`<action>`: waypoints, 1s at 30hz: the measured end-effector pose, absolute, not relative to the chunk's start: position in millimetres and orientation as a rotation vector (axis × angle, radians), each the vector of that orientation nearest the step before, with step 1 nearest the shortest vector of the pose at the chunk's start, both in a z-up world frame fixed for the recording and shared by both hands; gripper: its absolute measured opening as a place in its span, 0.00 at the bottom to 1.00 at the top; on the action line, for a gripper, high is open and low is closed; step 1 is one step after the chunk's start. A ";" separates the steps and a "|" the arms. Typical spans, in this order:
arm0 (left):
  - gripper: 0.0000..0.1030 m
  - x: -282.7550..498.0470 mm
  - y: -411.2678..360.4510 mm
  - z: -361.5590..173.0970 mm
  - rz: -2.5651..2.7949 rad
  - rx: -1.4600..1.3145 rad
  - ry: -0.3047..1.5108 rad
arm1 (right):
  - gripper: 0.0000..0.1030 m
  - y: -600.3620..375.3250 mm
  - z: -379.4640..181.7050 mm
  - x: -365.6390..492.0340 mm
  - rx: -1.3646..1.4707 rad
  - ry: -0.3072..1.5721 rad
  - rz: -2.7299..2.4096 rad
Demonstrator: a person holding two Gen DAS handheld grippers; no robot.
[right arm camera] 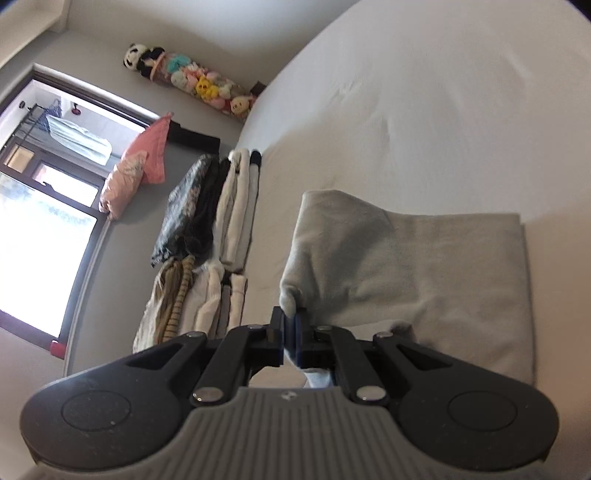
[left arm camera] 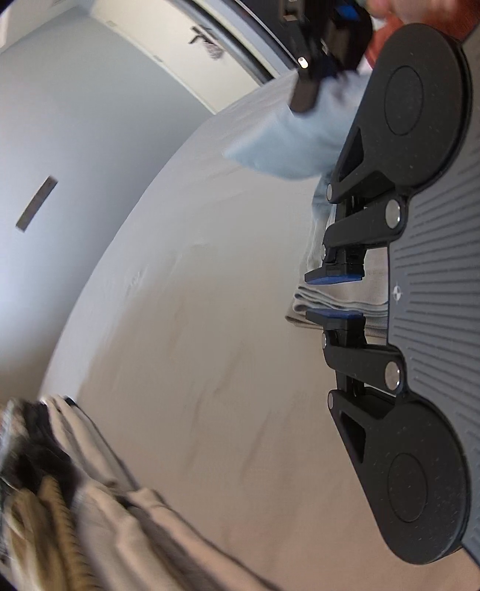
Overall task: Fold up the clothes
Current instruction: 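Fold the shirt end over with the right gripper while the left gripper grasps the folded edge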
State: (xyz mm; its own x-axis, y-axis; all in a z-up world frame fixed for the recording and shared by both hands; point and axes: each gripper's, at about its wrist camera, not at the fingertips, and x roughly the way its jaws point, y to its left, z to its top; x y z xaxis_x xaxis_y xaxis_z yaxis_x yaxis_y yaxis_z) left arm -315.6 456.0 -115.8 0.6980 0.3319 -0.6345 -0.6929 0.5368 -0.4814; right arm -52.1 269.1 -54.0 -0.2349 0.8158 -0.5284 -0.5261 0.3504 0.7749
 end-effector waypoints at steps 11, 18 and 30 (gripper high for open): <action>0.15 -321.8 468.4 -130.0 0.640 -0.831 0.517 | 0.06 335.6 -100.0 -99.0 0.141 1.389 1.291; 0.15 -314.6 464.8 -128.5 0.636 -0.789 0.543 | 0.08 349.2 -123.1 -112.2 0.070 1.407 1.272; 0.15 -327.6 450.1 -115.1 0.689 -0.744 0.508 | 0.25 330.8 -100.7 -119.0 0.086 1.329 1.338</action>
State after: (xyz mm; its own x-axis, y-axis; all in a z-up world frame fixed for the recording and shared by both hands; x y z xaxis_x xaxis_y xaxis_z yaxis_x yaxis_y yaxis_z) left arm -327.6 450.1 -115.1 0.6712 0.3811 -0.6358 -0.7201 0.5386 -0.4374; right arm -119.0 330.8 -100.7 -0.3086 0.7154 -0.6269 -0.6317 0.3386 0.6974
